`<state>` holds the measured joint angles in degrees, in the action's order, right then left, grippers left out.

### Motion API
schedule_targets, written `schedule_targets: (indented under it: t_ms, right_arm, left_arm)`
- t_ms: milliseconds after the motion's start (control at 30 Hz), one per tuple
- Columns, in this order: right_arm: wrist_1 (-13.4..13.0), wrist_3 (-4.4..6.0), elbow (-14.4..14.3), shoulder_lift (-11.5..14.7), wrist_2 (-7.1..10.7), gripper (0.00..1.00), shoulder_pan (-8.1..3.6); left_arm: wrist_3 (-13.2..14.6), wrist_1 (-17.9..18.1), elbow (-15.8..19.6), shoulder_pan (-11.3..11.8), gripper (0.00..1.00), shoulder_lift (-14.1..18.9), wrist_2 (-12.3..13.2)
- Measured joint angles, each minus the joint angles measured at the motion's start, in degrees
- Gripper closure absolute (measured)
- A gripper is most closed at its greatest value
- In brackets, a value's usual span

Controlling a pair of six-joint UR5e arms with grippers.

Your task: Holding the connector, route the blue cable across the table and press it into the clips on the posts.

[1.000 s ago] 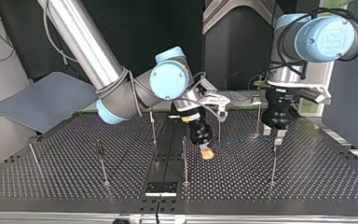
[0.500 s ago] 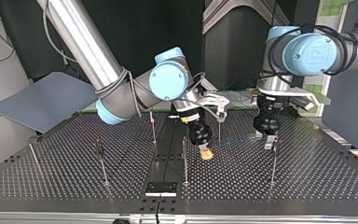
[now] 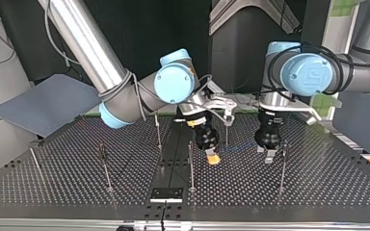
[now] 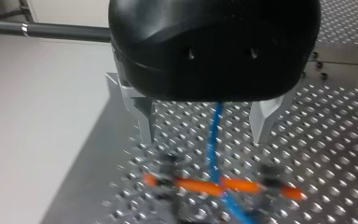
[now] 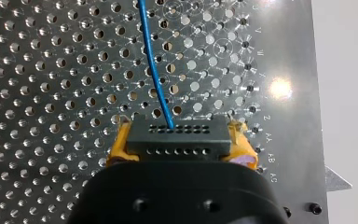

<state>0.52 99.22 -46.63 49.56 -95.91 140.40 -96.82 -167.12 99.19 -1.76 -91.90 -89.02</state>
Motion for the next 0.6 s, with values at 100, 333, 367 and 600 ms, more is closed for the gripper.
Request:
schedule_targets:
  t_ms: [100,333,367,600]
  right_arm:
    - [0.00,0.02,0.00,0.02,0.00,1.00,-0.02]
    - [0.04,0.16,0.00,0.00,0.02,1.00,-0.01]
    - [0.06,0.17,0.00,0.00,0.04,1.00,-0.01]
    - [0.11,0.20,0.00,-0.01,0.17,1.00,0.05]
  left_arm:
    - [0.52,-0.05,-0.13,-0.20,0.00,-0.68,-0.91]
    - [0.68,-0.07,-0.15,-0.28,0.10,-0.94,-1.67]
    - [0.65,-0.06,-0.16,-0.28,0.31,-0.94,-1.71]
    - [0.16,-0.07,-0.16,-0.34,1.00,-0.96,-2.98]
